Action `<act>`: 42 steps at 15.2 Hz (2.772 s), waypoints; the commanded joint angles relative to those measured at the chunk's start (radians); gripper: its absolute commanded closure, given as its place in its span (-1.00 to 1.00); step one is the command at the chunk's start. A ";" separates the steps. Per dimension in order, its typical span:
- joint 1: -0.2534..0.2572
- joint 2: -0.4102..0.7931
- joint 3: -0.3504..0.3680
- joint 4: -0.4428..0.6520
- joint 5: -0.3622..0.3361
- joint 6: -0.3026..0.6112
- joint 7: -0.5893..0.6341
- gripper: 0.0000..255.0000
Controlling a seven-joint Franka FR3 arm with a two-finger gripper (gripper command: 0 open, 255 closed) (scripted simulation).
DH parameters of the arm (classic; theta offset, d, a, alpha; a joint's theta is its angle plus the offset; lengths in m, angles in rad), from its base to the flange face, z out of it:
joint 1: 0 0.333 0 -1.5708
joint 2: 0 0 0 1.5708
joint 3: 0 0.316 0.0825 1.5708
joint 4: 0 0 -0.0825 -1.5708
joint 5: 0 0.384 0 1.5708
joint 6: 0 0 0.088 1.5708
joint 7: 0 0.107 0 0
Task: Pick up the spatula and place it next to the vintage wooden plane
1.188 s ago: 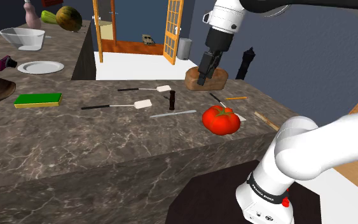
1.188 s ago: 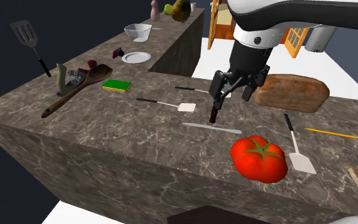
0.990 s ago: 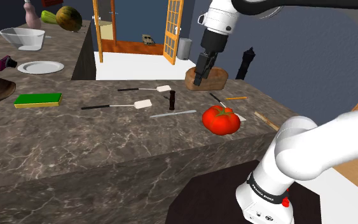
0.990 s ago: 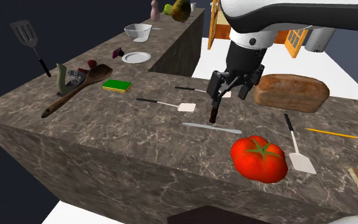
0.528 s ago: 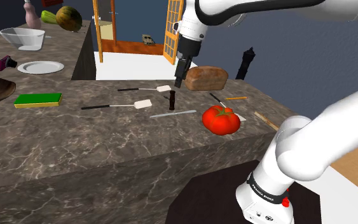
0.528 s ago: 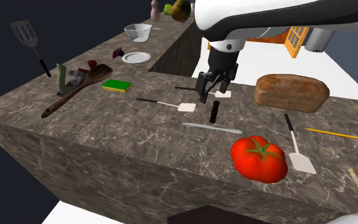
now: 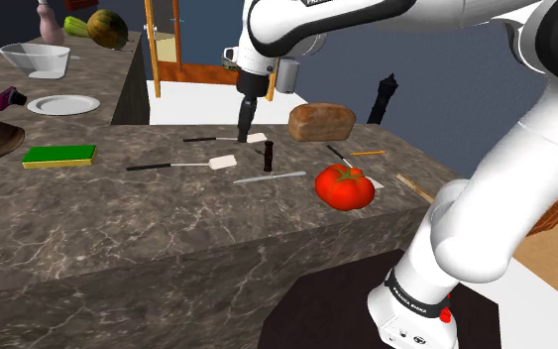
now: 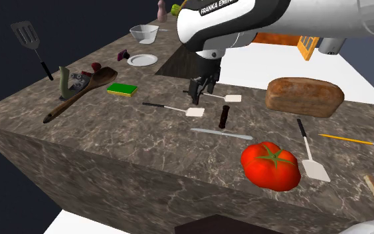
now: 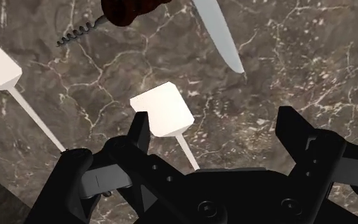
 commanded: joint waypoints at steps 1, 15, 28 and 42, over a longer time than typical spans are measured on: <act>0.012 0.078 0.008 0.058 -0.001 0.018 -0.041 -1.00; 0.066 0.513 0.066 0.454 -0.041 0.049 -0.244 -1.00; 0.069 0.542 0.066 0.421 -0.043 0.112 -0.243 -1.00; 0.068 0.524 0.066 0.449 -0.042 0.066 -0.242 1.00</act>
